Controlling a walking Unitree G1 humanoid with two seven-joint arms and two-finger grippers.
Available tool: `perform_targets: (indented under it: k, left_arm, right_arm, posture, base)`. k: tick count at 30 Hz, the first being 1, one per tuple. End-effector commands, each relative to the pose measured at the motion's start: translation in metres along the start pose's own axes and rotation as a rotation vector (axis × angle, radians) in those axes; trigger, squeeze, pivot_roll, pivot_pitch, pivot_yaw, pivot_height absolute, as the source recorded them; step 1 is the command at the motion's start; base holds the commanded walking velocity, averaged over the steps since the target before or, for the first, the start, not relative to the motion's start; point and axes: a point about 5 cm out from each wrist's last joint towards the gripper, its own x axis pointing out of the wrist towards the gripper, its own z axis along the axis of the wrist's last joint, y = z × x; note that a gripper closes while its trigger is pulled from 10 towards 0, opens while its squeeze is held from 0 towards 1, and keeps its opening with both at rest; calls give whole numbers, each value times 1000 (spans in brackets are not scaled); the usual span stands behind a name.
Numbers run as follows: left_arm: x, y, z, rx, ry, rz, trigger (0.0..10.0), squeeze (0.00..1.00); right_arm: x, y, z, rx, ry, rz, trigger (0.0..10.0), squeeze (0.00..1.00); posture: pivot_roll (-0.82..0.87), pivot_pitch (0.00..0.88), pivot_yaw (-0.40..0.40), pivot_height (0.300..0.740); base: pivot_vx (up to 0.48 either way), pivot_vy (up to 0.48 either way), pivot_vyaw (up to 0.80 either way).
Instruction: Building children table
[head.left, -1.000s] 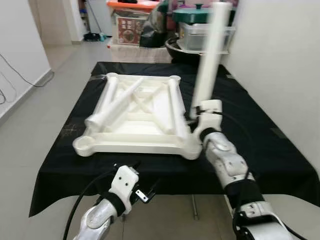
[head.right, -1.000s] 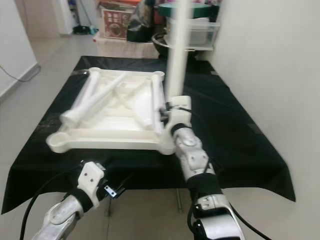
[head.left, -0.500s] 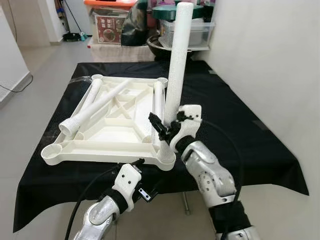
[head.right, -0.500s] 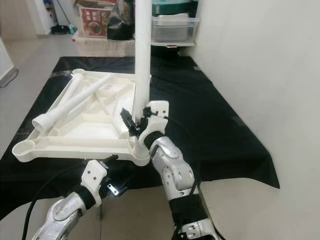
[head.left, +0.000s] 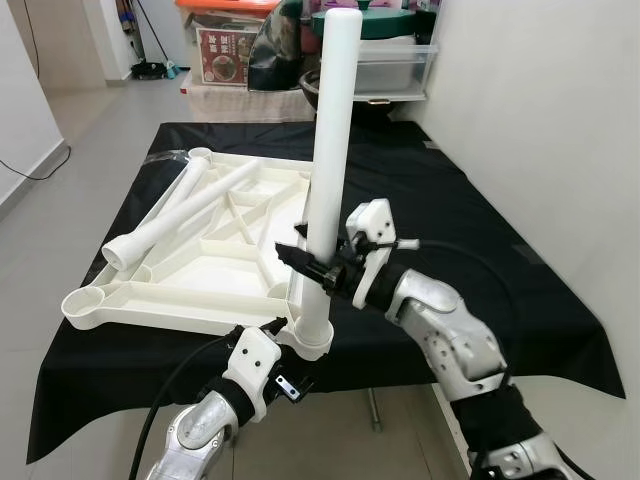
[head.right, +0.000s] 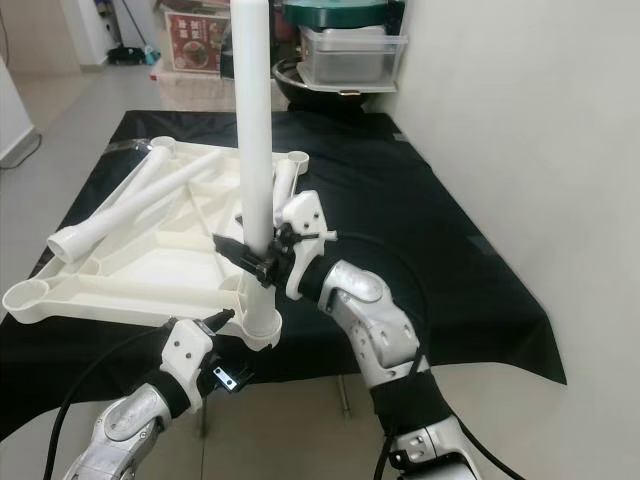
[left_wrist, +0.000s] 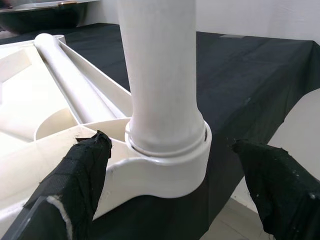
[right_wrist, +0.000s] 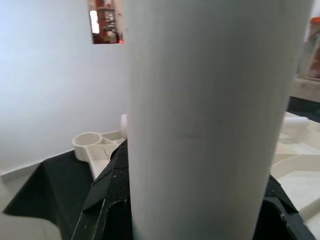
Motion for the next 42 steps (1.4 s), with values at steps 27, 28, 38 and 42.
perform_targets:
  k: [27, 28, 38, 42]
  left_arm:
    - [3, -5, 0, 6, -3, -27, 10000, 0]
    - [3, -6, -1, 7, -2, -29, 10000, 0]
    - [7, -5, 3, 10, -13, -26, 10000, 0]
    - [5, -3, 1, 15, -8, -14, 10000, 0]
  right_arm:
    - [6, -10, 25, 57, -81, -417, 10000, 0]
    - [5, -8, 30, 43, -87, -304, 10000, 0]
    - [-12, -1, 8, -82, 95, 250, 10000, 0]
    - [1, -9, -5, -56, 143, 220, 9765, 0]
  posture:
    - [41, 0, -66, 740]
    - [41, 0, -66, 740]
    - [65, 0, -90, 740]
    - [66, 0, -101, 740]
  base:
    - [0, 0, 0]
    - [0, 0, 0]
    - [0, 0, 0]
    - [0, 0, 0]
